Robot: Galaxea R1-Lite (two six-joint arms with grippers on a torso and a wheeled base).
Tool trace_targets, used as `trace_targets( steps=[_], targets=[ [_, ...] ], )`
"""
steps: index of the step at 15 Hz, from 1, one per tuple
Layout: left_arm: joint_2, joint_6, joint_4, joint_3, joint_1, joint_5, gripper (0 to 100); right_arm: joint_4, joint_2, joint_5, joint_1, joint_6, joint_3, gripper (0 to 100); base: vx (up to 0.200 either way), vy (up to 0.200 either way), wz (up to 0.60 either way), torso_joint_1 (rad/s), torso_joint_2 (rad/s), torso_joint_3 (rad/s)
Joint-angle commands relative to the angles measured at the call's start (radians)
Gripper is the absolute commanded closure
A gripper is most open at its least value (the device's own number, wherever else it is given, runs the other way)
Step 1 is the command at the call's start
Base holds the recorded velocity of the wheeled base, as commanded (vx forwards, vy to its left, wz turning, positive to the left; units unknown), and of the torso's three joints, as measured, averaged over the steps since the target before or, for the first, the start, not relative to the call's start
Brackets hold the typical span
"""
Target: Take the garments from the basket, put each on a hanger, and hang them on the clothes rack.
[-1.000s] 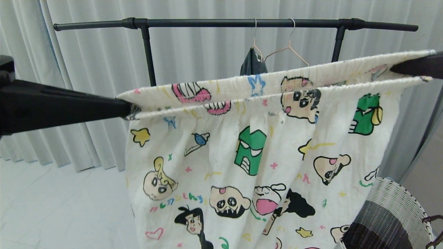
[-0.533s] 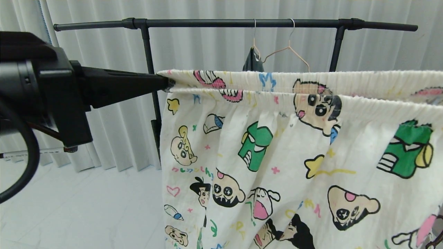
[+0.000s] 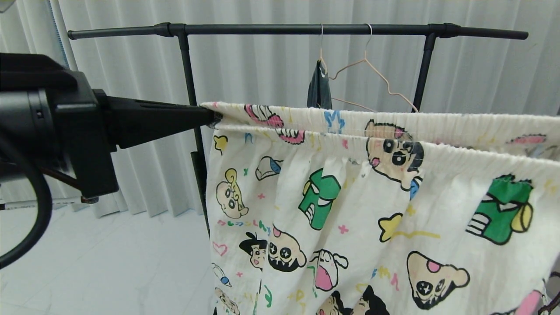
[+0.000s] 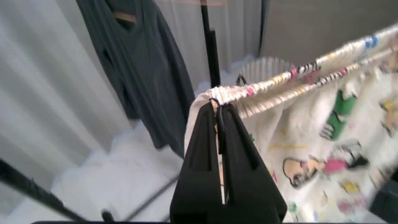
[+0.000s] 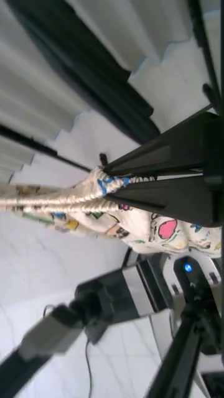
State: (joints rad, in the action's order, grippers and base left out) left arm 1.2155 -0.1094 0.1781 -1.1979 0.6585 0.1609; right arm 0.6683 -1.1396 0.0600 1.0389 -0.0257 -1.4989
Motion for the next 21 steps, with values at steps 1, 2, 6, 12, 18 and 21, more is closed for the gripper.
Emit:
trace_targets(
  steps=[1, 2, 6, 12, 18, 21],
  targets=[
    [-0.031, 0.022, 0.061, -0.022, 0.000, 0.002, 100, -0.064, -0.057, -0.016, -0.083, -0.016, 0.011, 100, 0.000, 0.000, 0.00, 0.000, 0.00, 0.000],
    [-0.050, 0.051, 0.124, -0.046, 0.003, 0.002, 100, -0.131, -0.089, -0.016, -0.112, -0.022, 0.009, 100, 0.000, 0.000, 0.00, 0.000, 0.00, 0.000],
    [-0.126, 0.197, 0.370, -0.152, 0.082, 0.009, 100, -0.404, -0.235, -0.008, -0.123, -0.025, 0.008, 100, 0.000, 0.000, 0.00, 0.000, 0.00, 0.000],
    [-0.203, 0.318, 0.460, -0.158, 0.208, 0.008, 100, -0.539, -0.324, -0.009, -0.122, -0.026, 0.002, 100, 0.000, 0.000, 0.00, 0.000, 0.00, 0.000],
    [-0.191, 0.307, 0.460, -0.154, 0.207, 0.003, 100, -0.532, -0.307, -0.016, -0.125, -0.026, 0.005, 100, 0.000, 0.000, 0.00, 0.000, 0.00, 0.000],
    [-0.134, 0.126, 0.448, -0.161, 0.110, -0.011, 100, -0.408, -0.246, -0.031, -0.204, -0.054, -0.029, 100, 0.000, 0.000, 0.00, 0.000, 0.00, 0.000]
  ],
)
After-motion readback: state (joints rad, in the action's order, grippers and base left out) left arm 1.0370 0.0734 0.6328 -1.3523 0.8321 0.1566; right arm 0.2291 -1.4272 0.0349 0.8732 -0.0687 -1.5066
